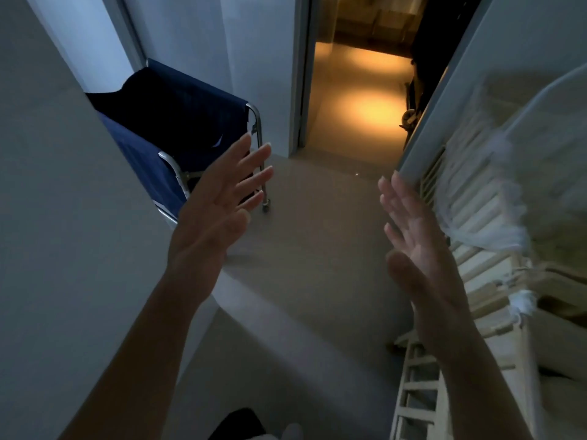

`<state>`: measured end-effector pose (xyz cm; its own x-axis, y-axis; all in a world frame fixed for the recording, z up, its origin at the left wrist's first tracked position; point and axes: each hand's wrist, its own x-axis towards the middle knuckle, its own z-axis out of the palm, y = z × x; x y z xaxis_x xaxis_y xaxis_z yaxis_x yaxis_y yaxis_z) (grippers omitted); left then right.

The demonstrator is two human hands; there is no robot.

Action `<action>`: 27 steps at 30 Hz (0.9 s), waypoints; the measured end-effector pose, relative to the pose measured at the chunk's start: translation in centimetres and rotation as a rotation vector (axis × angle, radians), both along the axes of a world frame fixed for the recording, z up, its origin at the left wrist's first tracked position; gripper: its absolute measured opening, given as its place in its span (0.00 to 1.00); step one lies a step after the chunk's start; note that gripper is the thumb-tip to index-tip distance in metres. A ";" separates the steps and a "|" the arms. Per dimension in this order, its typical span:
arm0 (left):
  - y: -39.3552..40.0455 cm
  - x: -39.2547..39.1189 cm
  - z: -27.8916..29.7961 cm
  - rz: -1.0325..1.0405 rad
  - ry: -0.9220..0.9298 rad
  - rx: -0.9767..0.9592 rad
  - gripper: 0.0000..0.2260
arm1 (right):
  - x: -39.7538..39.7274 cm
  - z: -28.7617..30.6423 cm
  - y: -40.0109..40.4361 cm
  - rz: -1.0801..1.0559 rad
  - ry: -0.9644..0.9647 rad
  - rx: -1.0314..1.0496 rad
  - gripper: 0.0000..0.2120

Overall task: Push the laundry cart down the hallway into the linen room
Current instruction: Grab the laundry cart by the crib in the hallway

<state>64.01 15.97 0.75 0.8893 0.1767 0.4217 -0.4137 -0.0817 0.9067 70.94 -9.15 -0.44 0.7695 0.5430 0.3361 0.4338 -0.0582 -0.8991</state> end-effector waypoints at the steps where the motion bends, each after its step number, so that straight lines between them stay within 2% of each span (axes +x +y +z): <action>1: 0.1 0.8 -0.1 0.007 0.003 -0.002 0.28 | 1.1 0.0 0.2 0.006 0.007 0.004 0.34; 8: 2.3 6.2 -0.6 0.069 0.026 -0.026 0.29 | 7.9 -0.6 2.6 0.047 0.027 -0.024 0.35; 12: 4.2 9.7 -0.9 0.085 0.051 -0.034 0.35 | 12.0 -0.7 4.3 0.042 0.032 -0.035 0.35; 17: 8.2 16.2 -1.2 0.067 0.049 -0.062 0.33 | 18.1 -0.6 8.0 0.024 0.003 -0.061 0.39; 22: 12.6 22.6 -0.7 0.050 0.035 -0.095 0.36 | 24.7 0.1 12.8 0.023 -0.001 -0.085 0.36; 27: 16.6 27.4 -0.2 0.057 0.021 -0.037 0.34 | 30.1 0.9 17.4 0.034 -0.038 -0.066 0.35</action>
